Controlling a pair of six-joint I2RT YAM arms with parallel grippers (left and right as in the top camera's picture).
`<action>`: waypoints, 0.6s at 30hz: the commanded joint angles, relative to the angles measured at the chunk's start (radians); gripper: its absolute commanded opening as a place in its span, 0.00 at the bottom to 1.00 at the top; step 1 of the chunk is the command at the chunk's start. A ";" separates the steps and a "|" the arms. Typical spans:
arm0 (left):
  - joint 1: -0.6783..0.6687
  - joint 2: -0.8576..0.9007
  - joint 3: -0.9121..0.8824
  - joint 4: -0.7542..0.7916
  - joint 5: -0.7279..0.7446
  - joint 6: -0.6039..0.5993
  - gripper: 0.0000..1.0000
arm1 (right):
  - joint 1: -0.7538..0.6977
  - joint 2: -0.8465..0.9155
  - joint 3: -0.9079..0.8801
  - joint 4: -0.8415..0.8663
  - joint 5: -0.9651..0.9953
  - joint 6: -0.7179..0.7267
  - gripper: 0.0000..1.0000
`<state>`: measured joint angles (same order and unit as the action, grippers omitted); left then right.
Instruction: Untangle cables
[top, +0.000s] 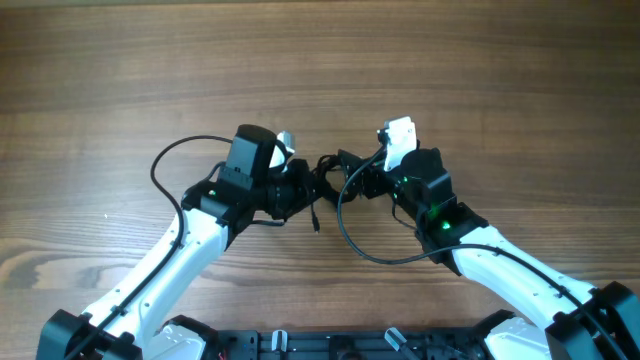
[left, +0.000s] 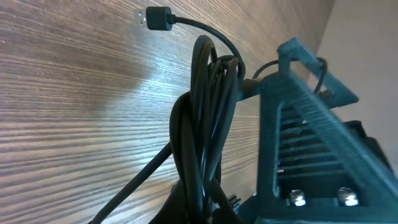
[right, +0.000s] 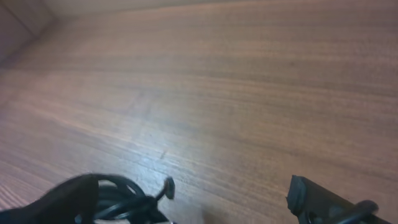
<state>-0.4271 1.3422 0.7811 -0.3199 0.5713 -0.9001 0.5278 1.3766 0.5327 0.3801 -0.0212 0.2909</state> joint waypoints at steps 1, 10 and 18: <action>0.026 0.000 0.008 0.000 -0.013 0.029 0.04 | -0.002 -0.019 0.011 -0.022 0.013 0.024 1.00; 0.129 0.000 0.008 0.001 -0.013 0.029 0.04 | -0.005 -0.389 0.011 -0.247 0.030 0.061 1.00; 0.129 0.000 0.008 0.002 -0.016 0.033 0.04 | -0.005 -0.667 0.011 -0.555 0.240 0.079 1.00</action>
<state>-0.3054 1.3430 0.7811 -0.3222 0.5579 -0.8921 0.5259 0.7609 0.5377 -0.1360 0.1101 0.3439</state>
